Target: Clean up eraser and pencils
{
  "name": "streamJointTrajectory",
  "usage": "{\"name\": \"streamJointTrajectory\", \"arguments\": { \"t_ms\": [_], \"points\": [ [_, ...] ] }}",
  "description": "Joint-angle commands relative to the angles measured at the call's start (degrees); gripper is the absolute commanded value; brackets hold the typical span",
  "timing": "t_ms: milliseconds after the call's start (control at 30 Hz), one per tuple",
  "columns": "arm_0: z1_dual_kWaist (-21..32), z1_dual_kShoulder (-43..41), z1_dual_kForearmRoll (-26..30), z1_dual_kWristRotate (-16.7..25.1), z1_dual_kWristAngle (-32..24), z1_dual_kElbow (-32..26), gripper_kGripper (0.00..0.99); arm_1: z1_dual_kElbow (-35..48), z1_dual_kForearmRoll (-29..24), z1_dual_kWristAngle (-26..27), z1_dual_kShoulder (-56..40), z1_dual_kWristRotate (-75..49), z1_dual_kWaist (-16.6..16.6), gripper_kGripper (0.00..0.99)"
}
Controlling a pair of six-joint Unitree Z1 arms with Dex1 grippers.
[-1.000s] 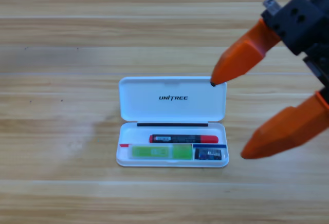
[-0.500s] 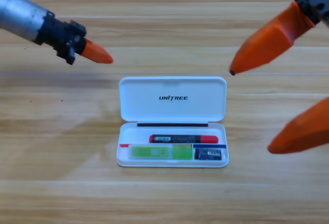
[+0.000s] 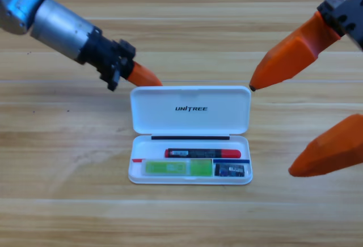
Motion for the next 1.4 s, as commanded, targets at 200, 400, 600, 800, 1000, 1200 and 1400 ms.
{"name": "streamJointTrajectory", "arguments": {
  "t_ms": [200,400,600,800,1000,1200,1400],
  "points": [
    [-4.1,2.2,4.2,1.8,-1.0,-0.4,0.0,1.7,-0.8,1.1,1.8,0.9,-0.7,0.916],
    [-5.3,-1.1,5.9,3.4,-0.8,1.5,0.0,1.5,-0.8,1.1,1.8,0.9,-0.7,0.917],
    [-7.5,-3.3,5.7,5.8,2.4,4.9,0.0,1.5,-0.8,1.2,1.9,0.9,-0.6,0.917],
    [-9.6,-4.1,4.1,6.4,6.4,7.4,0.0,1.5,-0.8,1.4,1.9,0.9,-0.5,0.917],
    [-11.4,-4.6,1.2,6.2,9.9,10.5,0.0,1.5,-0.8,1.4,2.0,0.9,-0.6,0.917],
    [-12.9,-5.8,-1.9,5.8,13.6,13.9,0.0,1.4,-0.8,1.5,2.0,1.0,-0.5,0.917],
    [-13.6,-6.7,-6.6,5.4,17.5,17.6,0.0,1.4,-0.8,1.5,2.4,0.9,-0.5,0.917]
  ]
}}
